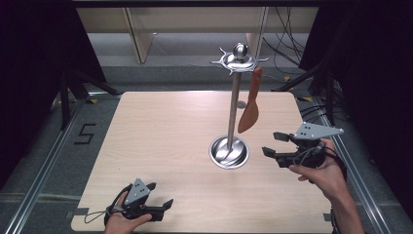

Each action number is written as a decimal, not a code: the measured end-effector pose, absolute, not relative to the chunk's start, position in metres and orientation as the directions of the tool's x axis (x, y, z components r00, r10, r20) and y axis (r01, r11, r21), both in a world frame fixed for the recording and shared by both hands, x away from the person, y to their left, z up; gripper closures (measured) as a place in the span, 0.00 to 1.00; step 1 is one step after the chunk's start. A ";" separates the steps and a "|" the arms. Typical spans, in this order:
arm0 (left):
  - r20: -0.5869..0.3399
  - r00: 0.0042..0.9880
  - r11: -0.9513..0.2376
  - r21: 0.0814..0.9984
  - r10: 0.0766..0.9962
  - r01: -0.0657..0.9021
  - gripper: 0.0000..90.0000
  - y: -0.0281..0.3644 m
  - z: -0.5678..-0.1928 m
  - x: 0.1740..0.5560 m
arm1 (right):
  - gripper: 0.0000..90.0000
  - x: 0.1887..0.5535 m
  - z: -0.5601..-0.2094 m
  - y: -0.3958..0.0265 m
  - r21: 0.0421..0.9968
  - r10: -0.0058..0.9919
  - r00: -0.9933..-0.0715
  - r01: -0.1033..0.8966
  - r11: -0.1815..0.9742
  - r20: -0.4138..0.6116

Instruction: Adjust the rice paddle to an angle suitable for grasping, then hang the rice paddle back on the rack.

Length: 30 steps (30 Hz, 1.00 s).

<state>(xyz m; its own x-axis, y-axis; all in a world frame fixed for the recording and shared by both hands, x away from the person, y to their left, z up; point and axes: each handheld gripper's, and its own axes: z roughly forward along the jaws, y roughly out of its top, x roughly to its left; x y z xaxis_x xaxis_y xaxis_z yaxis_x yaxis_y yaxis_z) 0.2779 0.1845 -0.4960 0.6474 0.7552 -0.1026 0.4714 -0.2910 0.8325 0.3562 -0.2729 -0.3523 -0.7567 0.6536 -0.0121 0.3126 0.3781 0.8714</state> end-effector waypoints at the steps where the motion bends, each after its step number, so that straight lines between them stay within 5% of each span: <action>1: -0.113 0.650 -0.283 0.835 0.752 0.472 0.17 0.184 -0.496 0.278 | 0.38 0.357 -0.355 -0.273 0.871 0.653 -0.757 0.306 0.384 -0.022; 30: -0.102 0.654 -0.295 0.833 0.750 0.468 0.17 0.185 -0.496 0.277 | 0.35 0.353 -0.388 -0.277 0.829 0.678 -0.732 0.418 0.372 0.064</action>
<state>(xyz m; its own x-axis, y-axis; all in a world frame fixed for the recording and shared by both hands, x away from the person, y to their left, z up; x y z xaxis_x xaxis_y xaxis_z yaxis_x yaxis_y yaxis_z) 0.2770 0.1845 -0.4961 0.6541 0.7495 -0.1023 0.4679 -0.2946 0.8332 0.3531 -0.2771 -0.3884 -0.7322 0.6781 0.0645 0.4176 0.3720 0.8290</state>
